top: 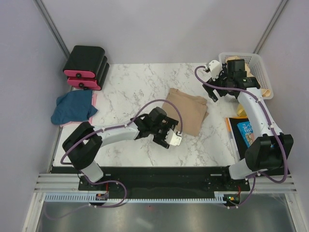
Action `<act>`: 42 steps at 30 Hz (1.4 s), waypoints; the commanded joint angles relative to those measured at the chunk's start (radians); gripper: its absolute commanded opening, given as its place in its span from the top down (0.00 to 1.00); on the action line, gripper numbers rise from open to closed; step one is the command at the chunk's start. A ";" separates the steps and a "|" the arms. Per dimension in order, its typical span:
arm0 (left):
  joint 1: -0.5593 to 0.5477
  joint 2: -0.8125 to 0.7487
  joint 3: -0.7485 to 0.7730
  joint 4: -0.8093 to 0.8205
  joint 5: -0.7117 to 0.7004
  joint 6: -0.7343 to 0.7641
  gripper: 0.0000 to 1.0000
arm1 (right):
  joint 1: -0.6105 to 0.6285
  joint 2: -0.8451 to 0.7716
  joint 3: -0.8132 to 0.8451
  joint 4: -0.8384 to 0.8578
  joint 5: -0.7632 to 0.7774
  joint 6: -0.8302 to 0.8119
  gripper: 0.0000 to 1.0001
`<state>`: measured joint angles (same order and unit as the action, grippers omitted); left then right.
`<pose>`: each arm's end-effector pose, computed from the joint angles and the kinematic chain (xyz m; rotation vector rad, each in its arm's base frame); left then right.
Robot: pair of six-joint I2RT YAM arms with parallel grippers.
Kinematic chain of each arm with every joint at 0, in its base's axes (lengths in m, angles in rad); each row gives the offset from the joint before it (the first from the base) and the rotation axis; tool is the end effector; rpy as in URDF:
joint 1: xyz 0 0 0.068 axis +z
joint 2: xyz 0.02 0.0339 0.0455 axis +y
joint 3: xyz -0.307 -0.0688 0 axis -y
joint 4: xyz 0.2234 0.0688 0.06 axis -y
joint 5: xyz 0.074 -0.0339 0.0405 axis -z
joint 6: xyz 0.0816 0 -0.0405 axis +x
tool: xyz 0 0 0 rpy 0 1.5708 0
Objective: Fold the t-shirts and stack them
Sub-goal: Smooth out wrinkles on the folded tshirt, then put the neatly folded tshirt into the corner of the board with the left arm
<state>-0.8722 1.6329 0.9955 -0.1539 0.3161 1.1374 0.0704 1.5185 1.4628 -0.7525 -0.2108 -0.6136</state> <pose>0.2126 -0.2926 0.2274 2.0400 1.1161 -0.2406 0.3346 0.0407 0.3564 -0.8835 2.1842 -0.0133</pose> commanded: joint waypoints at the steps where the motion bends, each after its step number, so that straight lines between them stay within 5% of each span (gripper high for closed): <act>1: -0.033 0.031 -0.020 0.149 -0.031 0.113 0.00 | 0.003 -0.053 -0.005 -0.065 0.070 -0.046 0.07; 13: -0.128 0.266 0.052 0.312 -0.114 0.056 0.00 | 0.003 -0.109 -0.009 -0.085 0.070 -0.014 0.08; 32: -0.120 0.464 0.176 0.218 -0.101 0.024 0.03 | 0.006 -0.104 0.103 -0.079 0.030 0.026 0.11; 39: -0.096 0.515 0.284 0.106 -0.064 0.009 0.23 | 0.008 -0.104 0.136 -0.080 0.022 0.034 0.12; 42: -0.080 0.541 0.321 0.059 -0.066 0.005 0.42 | 0.006 -0.107 0.140 -0.080 0.021 0.037 0.13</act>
<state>-0.9783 2.0888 1.2957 0.1108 0.2382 1.1786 0.0746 1.4368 1.5551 -0.8391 -0.1684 -0.5968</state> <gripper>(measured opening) 0.667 0.873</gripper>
